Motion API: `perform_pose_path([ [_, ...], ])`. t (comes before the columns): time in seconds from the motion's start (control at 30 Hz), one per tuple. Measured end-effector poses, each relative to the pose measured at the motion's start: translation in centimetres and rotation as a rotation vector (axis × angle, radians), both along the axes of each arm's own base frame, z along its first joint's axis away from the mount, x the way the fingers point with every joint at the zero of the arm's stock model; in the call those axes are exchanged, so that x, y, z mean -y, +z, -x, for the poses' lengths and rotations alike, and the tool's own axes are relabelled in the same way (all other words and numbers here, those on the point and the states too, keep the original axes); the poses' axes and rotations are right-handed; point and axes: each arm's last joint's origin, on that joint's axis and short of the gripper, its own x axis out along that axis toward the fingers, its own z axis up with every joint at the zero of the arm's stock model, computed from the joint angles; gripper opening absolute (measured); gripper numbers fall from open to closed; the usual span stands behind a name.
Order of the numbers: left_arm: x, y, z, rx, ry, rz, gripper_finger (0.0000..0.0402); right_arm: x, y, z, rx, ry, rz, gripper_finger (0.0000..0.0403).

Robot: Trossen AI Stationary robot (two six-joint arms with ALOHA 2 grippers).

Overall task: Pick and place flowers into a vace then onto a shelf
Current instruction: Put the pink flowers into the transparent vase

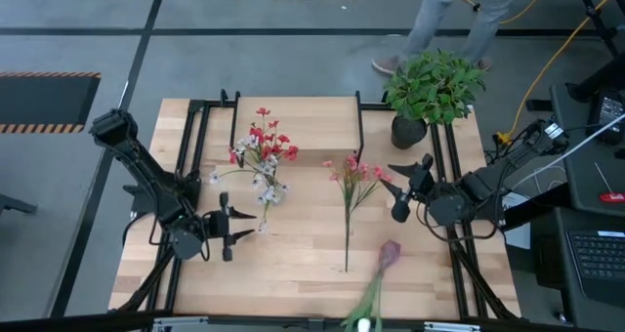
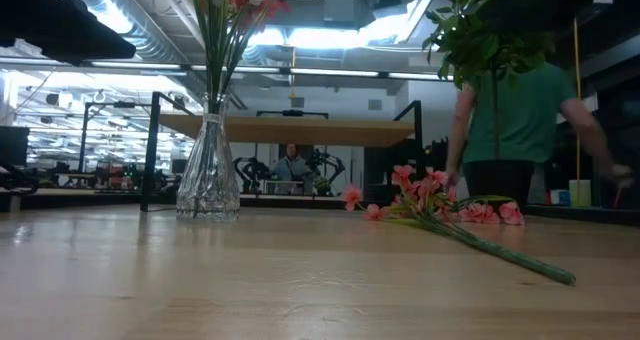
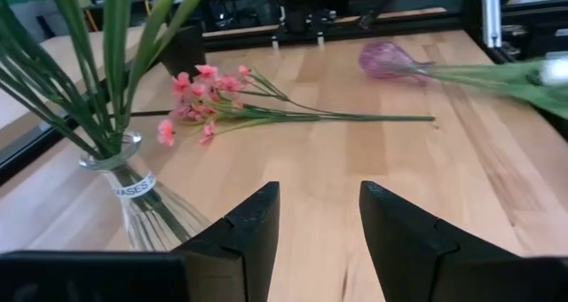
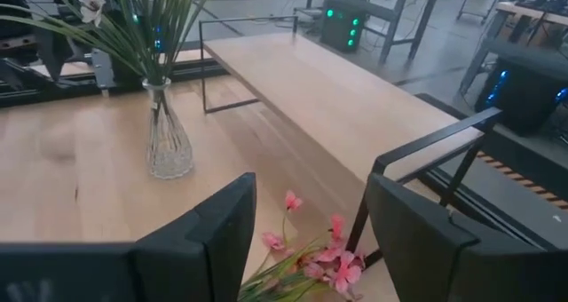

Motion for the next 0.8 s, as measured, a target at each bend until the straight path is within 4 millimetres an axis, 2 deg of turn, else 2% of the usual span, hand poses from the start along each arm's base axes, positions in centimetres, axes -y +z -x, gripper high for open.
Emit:
perform_pose_path([
  [0.37,-0.44,0.00,-0.42,-0.001,0.029,0.000,0.0150,-0.01,-0.01,-0.01,0.012,-0.004,-0.022,0.0216],
  [0.57,-0.44,0.01,-0.42,-0.001,0.028,0.000,0.0150,-0.26,-0.15,-0.12,0.000,0.072,-0.106,0.0216],
  [0.8,-0.32,-0.06,-0.43,-0.021,-0.012,0.016,0.0150,-0.35,-0.19,-0.14,-0.035,0.113,-0.077,0.0216],
])
